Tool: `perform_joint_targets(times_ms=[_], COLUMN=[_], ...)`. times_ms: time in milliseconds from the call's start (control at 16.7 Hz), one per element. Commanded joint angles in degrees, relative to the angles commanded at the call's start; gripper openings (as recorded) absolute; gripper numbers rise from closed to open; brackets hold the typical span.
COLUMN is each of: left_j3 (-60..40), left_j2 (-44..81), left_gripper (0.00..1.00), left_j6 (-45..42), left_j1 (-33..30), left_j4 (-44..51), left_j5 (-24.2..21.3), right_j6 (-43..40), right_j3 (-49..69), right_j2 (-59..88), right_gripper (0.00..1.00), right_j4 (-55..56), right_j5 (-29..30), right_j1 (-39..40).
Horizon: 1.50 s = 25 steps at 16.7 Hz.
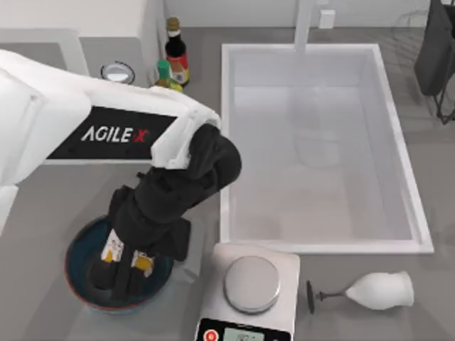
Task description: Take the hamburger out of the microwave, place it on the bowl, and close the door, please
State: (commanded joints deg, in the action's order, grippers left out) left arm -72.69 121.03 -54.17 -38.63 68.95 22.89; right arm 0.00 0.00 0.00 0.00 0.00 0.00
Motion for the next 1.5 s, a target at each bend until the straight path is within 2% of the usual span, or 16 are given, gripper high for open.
perform_joint_targets(times_ms=[720, 1200, 1500], left_j3=[0.00, 0.00, 0.59], left_j2=[0.00, 0.00, -6.12], left_gripper=[0.98, 1.00, 1.00], left_j6=[0.00, 0.00, 2.98], left_j1=[0.00, 0.00, 0.88], left_j4=[0.00, 0.00, -1.64], left_j5=[0.00, 0.00, -1.70], right_j6=[0.00, 0.00, 0.00], right_j3=[0.00, 0.00, 0.00], right_j2=[0.00, 0.00, 0.00], right_gripper=[1.00, 1.00, 1.00], right_j4=[0.00, 0.00, 0.00], right_j5=[0.00, 0.00, 0.00], right_j1=[0.00, 0.00, 0.00])
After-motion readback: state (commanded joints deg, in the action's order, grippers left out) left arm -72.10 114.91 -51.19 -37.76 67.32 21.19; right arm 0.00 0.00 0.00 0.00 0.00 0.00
